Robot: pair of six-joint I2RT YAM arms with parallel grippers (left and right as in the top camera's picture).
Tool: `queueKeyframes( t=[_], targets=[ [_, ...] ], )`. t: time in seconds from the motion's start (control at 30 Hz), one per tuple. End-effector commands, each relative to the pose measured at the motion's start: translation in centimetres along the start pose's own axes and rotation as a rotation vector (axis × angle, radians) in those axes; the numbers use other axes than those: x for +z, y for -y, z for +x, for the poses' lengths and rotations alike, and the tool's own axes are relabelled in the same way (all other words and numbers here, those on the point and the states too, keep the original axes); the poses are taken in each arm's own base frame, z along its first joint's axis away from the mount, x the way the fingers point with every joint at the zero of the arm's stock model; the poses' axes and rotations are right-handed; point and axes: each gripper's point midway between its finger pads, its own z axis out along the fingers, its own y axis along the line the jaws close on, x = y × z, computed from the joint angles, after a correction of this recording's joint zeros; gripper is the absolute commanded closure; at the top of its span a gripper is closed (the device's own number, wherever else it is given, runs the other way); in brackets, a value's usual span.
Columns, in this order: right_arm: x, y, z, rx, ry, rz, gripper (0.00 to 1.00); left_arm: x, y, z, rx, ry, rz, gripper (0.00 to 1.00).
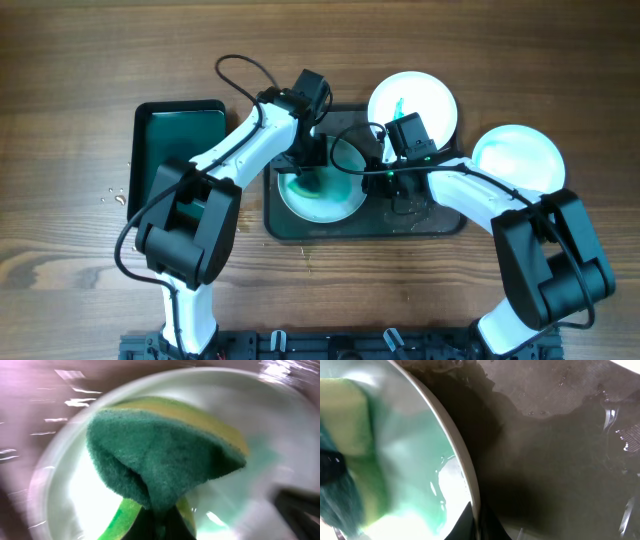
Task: Clean dirty plates on tray and stack at the side
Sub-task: 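Scrub the second plate with the sponge in left gripper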
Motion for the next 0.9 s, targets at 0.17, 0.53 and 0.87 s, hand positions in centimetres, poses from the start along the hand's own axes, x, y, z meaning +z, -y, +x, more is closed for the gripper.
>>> queueKeyframes(
  t=[0.17, 0.53, 0.87],
  targets=[
    [0.5, 0.2, 0.1, 0.004, -0.017, 0.009, 0.96, -0.7, 3.6, -0.4, 0.103, 0.01, 0.205, 0.96],
    [0.4, 0.3, 0.1, 0.005, -0.018, 0.01, 0.96, -2.2, -8.1, -2.1, -0.205, 0.187, -0.412, 0.96],
    [0.5, 0.3, 0.1, 0.02, -0.018, 0.009, 0.96, -0.7, 1.9, 4.7, 0.154, -0.185, 0.127, 0.96]
  ],
)
